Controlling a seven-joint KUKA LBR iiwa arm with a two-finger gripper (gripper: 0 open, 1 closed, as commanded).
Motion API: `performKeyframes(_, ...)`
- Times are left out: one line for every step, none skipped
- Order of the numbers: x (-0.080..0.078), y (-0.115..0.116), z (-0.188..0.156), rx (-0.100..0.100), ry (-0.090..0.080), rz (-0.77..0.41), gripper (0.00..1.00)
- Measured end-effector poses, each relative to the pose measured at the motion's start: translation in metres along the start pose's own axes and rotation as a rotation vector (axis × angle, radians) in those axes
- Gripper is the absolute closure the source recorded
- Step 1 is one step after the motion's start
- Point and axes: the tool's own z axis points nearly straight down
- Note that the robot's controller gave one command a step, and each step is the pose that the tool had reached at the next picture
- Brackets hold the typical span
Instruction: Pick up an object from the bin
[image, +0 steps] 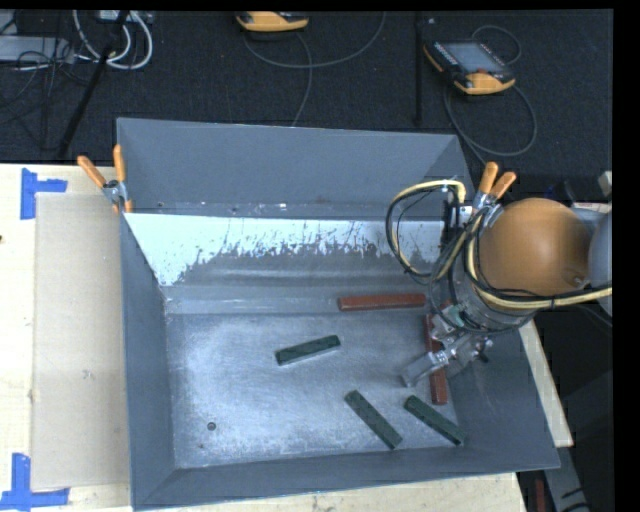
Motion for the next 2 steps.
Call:
performKeyframes(-0.001, -0.002, -0.001, 0.01, -0.002, 0.004, 1.0)
performKeyframes(0.003, 0.007, -0.141, 0.01, 0.011, -0.012, 1.0)
